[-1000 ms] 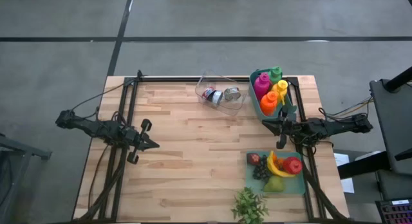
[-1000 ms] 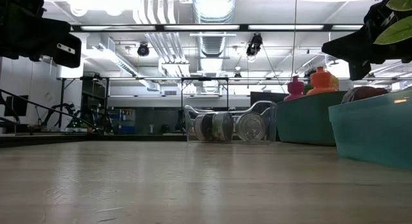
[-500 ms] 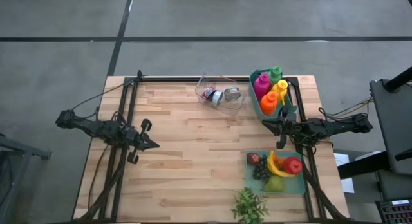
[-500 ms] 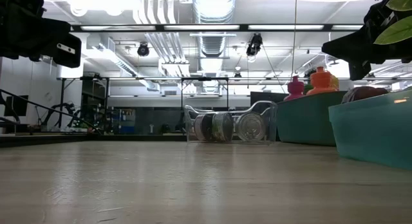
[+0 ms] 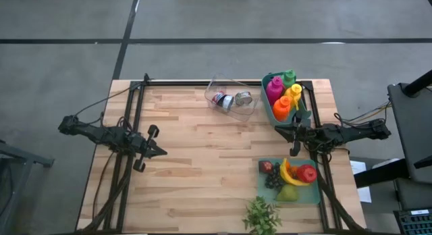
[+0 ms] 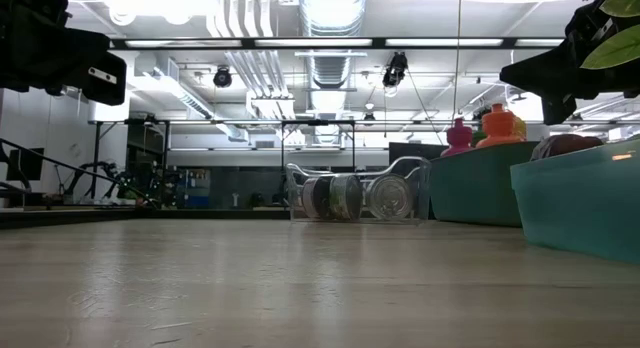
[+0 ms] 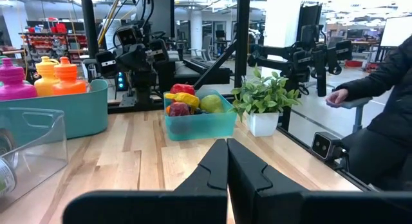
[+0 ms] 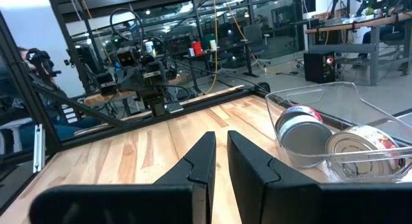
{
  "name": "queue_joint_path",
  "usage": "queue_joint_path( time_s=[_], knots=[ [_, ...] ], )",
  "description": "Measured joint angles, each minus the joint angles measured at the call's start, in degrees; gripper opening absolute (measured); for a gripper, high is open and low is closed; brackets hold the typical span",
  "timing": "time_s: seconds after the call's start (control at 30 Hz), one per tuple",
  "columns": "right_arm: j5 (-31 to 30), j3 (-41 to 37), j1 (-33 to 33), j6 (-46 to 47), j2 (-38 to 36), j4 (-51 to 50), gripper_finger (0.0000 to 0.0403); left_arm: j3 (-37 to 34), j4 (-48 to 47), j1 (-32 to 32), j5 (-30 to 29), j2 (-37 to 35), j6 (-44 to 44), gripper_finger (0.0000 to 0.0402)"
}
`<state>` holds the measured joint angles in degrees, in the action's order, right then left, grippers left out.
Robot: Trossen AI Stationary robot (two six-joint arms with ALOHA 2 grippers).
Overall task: Pick & Place Food Item
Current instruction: Return to Home Position
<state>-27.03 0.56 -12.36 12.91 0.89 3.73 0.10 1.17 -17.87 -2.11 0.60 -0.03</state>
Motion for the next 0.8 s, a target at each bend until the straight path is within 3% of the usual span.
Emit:
queue_joint_path(
  time_s=[0.8],
  knots=[
    [-0.02,-0.02,0.04,0.00,0.00,0.00,0.0038,0.00,0.00,0.00,0.00,0.00,-0.02,0.0000]
  ],
)
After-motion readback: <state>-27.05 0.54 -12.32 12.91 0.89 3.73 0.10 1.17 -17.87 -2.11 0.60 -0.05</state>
